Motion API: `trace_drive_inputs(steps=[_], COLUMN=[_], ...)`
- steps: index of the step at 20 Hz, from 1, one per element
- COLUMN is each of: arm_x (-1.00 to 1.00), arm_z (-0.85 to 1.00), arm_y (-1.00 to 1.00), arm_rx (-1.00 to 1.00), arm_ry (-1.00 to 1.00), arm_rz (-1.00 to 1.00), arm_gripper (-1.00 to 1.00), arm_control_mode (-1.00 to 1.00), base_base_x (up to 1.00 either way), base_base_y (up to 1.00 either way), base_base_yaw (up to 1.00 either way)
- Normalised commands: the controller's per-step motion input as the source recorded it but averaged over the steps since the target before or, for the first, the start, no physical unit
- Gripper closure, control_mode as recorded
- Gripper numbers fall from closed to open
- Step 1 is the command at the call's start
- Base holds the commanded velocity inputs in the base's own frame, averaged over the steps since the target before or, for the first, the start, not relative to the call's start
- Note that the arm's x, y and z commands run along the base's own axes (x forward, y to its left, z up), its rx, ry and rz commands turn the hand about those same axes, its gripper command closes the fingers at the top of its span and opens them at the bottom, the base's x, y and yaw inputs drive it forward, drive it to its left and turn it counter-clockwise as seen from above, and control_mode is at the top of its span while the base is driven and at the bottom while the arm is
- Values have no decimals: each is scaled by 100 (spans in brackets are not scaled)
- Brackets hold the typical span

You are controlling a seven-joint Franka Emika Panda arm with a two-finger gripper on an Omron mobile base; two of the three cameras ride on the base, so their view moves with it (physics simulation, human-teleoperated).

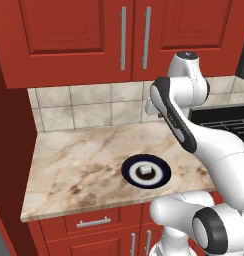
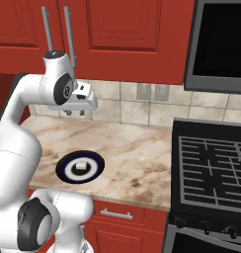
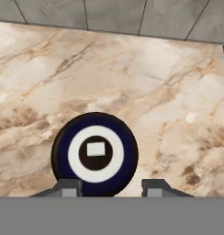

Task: Pick up the marshmallow and place it in the cup of hot chocolate on the dining counter.

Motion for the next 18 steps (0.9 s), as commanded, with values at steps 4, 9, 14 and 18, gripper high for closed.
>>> trace_drive_inputs(steps=[4,9,14,18], arm_x=[0,2,0,0], arm_z=[-20,-34,-31,-32], arm_y=[0,0,0,6], arm_rx=[2,7,4,2], arm_ry=[0,0,0,1], arm_rz=[0,-9,-3,-11], arm_gripper=[-100,-100,-100,-100], arm_control_mode=[-100,-100,-100,-100], base_base_x=[0,0,0,0], base_base_y=[0,0,0,0], base_base_yaw=[0,0,0,0])
